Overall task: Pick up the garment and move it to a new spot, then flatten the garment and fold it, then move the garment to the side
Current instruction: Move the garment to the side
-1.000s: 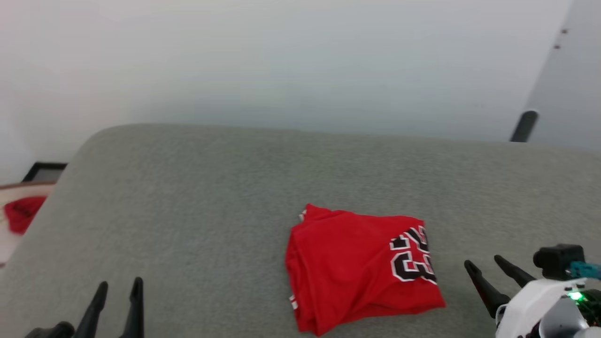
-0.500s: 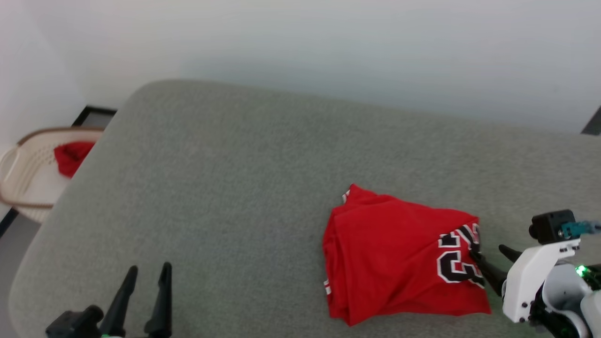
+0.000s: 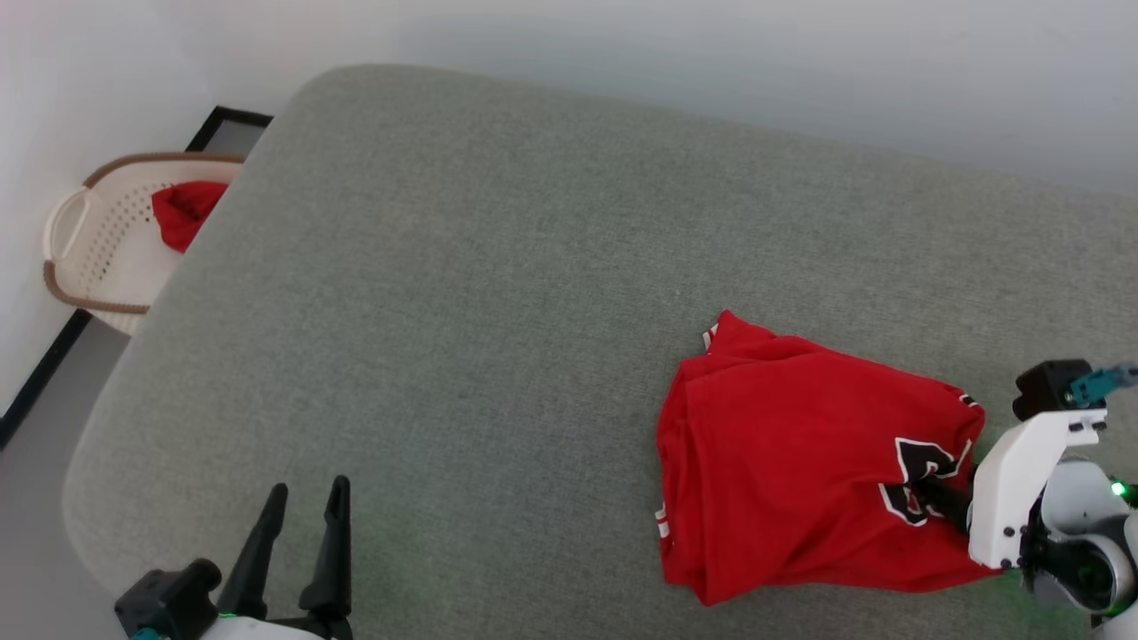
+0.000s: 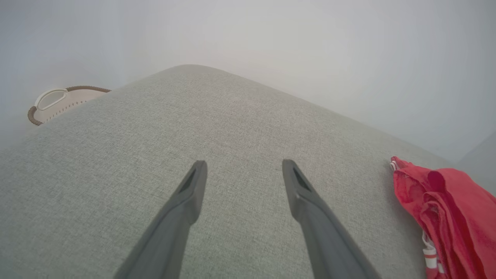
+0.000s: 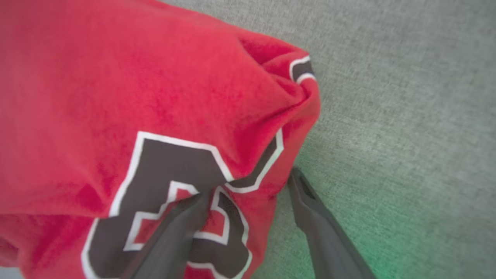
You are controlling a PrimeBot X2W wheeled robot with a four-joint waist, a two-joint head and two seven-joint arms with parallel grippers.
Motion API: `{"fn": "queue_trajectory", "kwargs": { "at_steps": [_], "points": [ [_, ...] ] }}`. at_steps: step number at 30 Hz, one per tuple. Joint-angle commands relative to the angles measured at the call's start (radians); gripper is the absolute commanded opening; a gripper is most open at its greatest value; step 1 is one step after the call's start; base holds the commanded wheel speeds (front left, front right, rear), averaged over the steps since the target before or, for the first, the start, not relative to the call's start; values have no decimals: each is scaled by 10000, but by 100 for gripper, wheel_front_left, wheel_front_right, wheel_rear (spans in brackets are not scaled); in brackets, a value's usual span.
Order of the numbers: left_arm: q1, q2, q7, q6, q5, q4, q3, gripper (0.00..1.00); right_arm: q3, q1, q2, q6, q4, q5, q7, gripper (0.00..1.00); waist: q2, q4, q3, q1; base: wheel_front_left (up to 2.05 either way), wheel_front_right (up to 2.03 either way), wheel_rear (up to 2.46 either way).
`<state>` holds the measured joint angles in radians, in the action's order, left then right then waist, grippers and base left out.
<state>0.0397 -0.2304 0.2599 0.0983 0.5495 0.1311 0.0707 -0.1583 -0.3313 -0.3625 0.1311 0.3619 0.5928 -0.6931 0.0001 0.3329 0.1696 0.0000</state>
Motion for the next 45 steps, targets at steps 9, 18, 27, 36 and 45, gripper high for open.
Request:
{"fn": "queue_trajectory", "kwargs": {
  "at_steps": [9,18,27,36,45],
  "points": [
    [-144,177,44,159,-93,120,-245,100,49,-377,252,-6,25,33,-461,0,-1,-79,68,0,0,0,0],
    [-99,120,33,228,-254,167,-318,100,-476,-1163,-629,-6,-949,-271,-721,0,-1,-490,-337,0,0,0,0],
    [-322,26,30,262,-371,258,-49,100,-1132,-1949,-2166,-6,-1660,-903,-848,0,-1,-997,-480,0,0,0,0],
    [-903,29,30,312,-555,157,57,100,-1235,-2726,-3261,-6,-1610,-844,-398,0,-1,-1734,-12,0,0,0,0],
    [-1598,-141,29,324,-688,87,198,100,-1604,-3523,-4222,-6,-1144,-860,552,0,-1,-2687,682,0,0,0,0]
  ]
}}
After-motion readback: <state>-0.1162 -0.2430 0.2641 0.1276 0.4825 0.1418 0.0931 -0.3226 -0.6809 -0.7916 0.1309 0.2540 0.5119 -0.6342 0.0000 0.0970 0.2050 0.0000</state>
